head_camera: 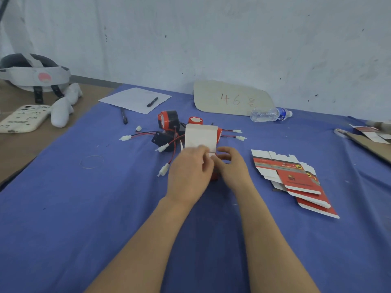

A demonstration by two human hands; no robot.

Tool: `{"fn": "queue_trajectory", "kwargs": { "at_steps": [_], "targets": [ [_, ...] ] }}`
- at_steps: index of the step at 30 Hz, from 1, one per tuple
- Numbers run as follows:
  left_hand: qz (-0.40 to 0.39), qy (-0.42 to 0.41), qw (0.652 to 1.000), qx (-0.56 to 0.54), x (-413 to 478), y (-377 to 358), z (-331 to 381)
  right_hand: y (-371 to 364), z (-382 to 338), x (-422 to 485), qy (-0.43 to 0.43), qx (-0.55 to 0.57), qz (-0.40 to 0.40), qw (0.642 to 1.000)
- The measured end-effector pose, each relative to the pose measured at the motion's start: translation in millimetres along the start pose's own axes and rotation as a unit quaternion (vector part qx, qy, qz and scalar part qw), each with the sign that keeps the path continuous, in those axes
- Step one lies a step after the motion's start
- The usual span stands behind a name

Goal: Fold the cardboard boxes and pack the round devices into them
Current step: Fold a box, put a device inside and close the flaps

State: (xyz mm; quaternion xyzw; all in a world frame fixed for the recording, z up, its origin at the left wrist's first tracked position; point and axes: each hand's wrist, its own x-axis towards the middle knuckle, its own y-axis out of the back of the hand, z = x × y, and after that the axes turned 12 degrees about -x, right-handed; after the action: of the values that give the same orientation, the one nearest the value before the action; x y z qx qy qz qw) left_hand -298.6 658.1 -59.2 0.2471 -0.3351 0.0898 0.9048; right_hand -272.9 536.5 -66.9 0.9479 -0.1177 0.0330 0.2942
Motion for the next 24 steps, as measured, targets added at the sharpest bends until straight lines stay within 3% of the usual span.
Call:
{"fn": "queue_trajectory", "kwargs": {
  "at_steps": [3, 5, 7, 9, 12, 21, 24],
  "targets": [
    [0.148, -0.03, 0.988, -0.033, 8, 10, -6, -3, 1, 1, -0.006, 0.024, -0.006, 1.0],
    [0.198, 0.053, 0.973, -0.104, 14, 14, -14, -4, 1, 3, -0.001, 0.03, -0.005, 1.0],
    [0.165, 0.208, 0.935, -0.235, 18, 12, -18, -6, 1, 3, 0.012, 0.042, -0.006, 0.999],
    [0.066, 0.281, 0.917, -0.275, 16, 5, -24, -8, 2, 2, 0.031, 0.044, 0.0, 0.999],
    [-0.023, 0.242, 0.934, -0.263, 7, -1, -29, -9, 1, 0, 0.062, 0.028, 0.013, 0.998],
    [0.025, 0.225, 0.943, -0.243, 5, -4, -35, -1, -4, -7, 0.139, -0.003, -0.002, 0.99],
    [0.022, 0.231, 0.948, -0.219, 5, -3, -37, 5, 3, -9, 0.161, -0.084, -0.099, 0.978]
  ]
}}
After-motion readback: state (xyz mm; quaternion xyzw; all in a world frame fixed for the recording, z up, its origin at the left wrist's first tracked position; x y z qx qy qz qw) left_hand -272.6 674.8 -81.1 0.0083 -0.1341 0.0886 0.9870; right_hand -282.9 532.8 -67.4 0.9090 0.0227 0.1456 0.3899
